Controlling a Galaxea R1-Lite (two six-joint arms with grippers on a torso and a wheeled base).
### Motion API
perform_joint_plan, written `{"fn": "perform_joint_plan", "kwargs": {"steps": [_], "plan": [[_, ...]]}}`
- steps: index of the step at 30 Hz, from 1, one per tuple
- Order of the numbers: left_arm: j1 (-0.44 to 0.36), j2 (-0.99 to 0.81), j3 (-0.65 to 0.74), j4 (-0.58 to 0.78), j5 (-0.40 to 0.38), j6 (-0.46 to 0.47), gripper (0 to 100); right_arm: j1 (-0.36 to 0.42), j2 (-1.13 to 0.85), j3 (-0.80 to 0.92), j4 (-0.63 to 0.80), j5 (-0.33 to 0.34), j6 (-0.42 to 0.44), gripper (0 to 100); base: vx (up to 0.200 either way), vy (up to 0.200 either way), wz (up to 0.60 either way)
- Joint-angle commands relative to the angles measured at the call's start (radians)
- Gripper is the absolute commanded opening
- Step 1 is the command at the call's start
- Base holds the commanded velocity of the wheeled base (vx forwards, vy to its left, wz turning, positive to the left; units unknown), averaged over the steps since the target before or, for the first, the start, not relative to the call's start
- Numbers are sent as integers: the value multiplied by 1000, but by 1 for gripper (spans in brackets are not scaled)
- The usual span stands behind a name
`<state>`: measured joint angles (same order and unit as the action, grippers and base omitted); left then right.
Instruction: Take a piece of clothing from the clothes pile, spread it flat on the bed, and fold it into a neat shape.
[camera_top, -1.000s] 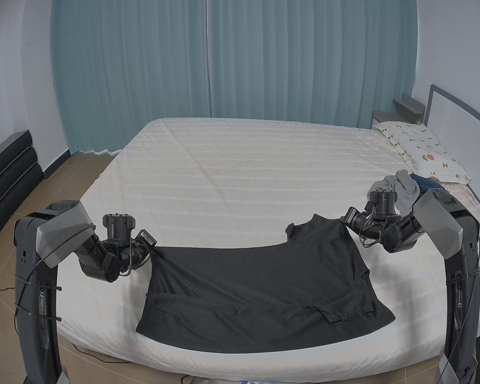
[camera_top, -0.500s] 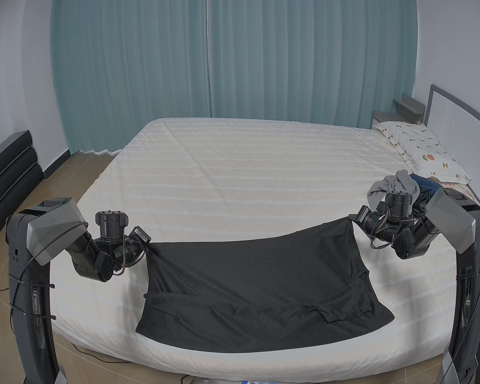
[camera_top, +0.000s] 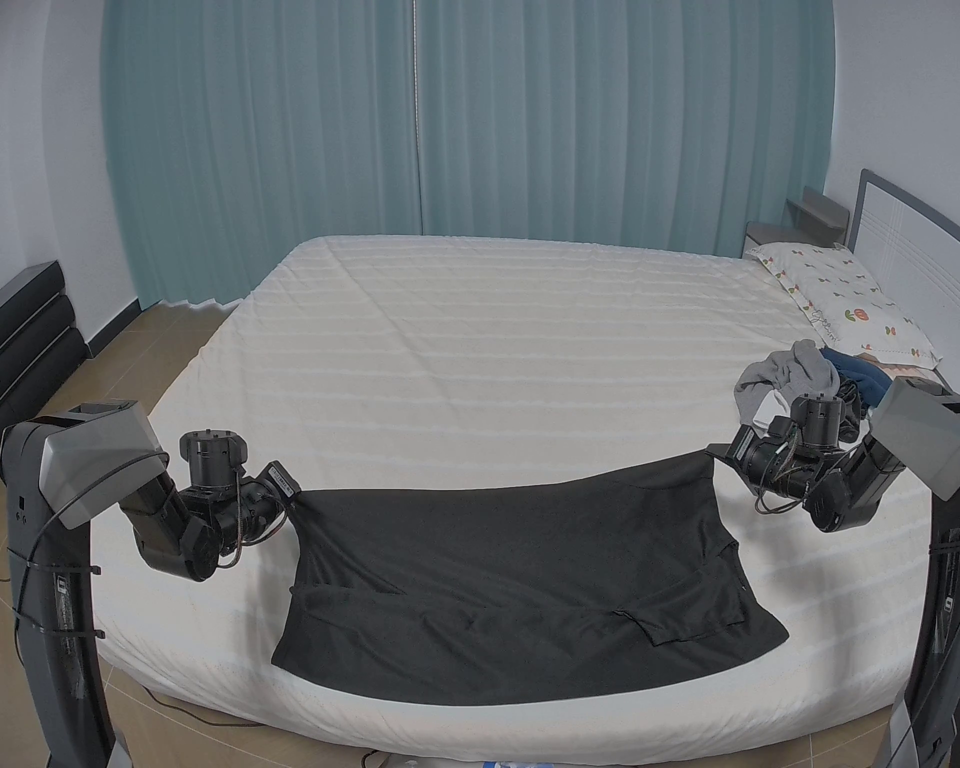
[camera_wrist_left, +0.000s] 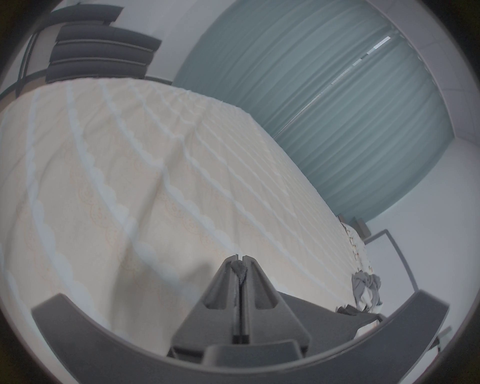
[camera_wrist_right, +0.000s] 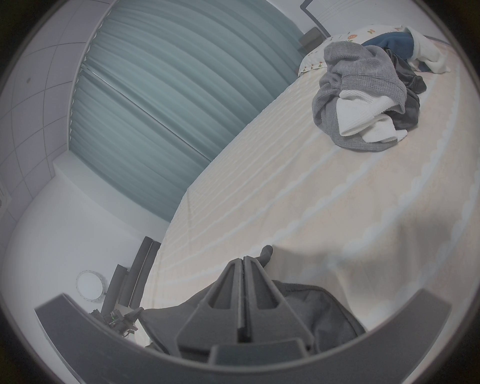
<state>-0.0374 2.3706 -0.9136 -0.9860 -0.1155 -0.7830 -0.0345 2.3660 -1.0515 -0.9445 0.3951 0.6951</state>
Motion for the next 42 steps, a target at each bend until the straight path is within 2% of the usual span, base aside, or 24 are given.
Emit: {"fn": "perform_joint_plan", "kwargs": {"steps": [1,3,8,11,17,24,32,38,42], "plan": [[-1,-19,56,-37,-1,48,0,-12,-53,53,3,22,-5,0,0,0,0],[-2,-22,101,-72,-1,117,0,-25,-91,96,4,64,-8,0,0,0,0],[-6,-44,159,-131,0,189,0,-61,-132,156,0,107,-34,0,0,0,0],[-10,-44,145,-158,11,191,0,-70,-136,142,-14,110,-23,0,0,0,0],[-25,-25,102,-172,19,188,0,-61,-80,120,-91,62,-23,0,0,0,0],[-25,-11,101,-174,42,186,0,-44,-42,97,-123,54,-22,0,0,0,0],[-24,-21,116,-175,85,188,0,-51,-76,160,-195,68,-22,0,0,0,0],[-25,-30,168,-177,96,197,0,-68,-120,249,-189,119,-31,0,0,0,0],[-35,-34,208,-177,97,205,0,-71,-131,286,-185,125,-37,0,0,0,0]]}}
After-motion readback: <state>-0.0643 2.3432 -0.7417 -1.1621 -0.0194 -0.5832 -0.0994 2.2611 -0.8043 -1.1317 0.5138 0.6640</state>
